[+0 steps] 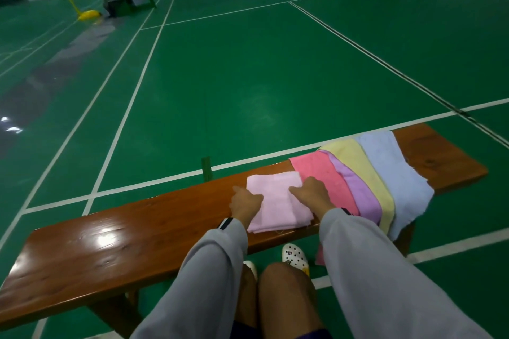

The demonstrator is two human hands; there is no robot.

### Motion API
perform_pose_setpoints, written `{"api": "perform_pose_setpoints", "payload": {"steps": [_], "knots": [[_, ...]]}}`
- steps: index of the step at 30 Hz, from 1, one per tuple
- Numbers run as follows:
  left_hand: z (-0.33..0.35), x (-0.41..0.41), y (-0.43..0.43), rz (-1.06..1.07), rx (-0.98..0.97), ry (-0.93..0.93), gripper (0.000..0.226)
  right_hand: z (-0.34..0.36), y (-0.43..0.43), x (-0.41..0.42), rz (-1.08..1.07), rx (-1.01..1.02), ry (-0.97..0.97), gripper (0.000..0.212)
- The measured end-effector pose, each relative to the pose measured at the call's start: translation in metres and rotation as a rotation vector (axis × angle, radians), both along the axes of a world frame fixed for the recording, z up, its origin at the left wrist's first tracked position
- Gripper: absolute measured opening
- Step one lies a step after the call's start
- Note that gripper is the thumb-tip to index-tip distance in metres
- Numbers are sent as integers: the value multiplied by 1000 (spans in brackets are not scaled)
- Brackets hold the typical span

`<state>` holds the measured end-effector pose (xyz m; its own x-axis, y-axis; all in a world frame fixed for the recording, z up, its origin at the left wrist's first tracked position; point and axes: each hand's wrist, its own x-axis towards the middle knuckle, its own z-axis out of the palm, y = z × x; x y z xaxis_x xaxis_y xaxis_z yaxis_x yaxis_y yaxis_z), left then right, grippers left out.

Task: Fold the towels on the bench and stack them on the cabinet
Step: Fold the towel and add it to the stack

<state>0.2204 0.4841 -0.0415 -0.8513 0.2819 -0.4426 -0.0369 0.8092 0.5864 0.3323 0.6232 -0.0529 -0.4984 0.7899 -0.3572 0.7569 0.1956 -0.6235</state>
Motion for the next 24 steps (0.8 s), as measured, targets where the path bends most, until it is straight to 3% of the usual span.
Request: {"api": "perform_pose_setpoints", "payload": {"steps": [3, 7, 9, 11, 13, 17, 20, 22, 24], "knots": [[-3, -4, -4, 79, 112, -233, 59, 5, -1, -5, 34, -61, -5, 38], [-11, -10, -6, 111, 255, -457, 84, 4, -8, -11, 8, -134, -21, 50], [-12, -12, -6, 117, 301, -493, 77, 6, -12, -10, -46, -297, 50, 56], [-8, -12, -8, 149, 355, -496, 65, 15, -18, -7, -106, -474, 195, 49], [-1, -16, -11, 188, 432, -481, 59, 28, -20, -7, -102, -505, 242, 49], [13, -31, -17, 185, 611, -358, 50, 54, -17, -22, -85, -472, 330, 50], [13, -46, -26, 247, 609, -279, 49, 52, -22, -42, -39, -399, 360, 36], [6, -56, -36, 295, 505, -260, 53, 41, -33, -51, 3, -236, 242, 33], [1, -63, -48, 292, 343, -167, 54, 29, -47, -53, 76, 25, 2, 34]]}}
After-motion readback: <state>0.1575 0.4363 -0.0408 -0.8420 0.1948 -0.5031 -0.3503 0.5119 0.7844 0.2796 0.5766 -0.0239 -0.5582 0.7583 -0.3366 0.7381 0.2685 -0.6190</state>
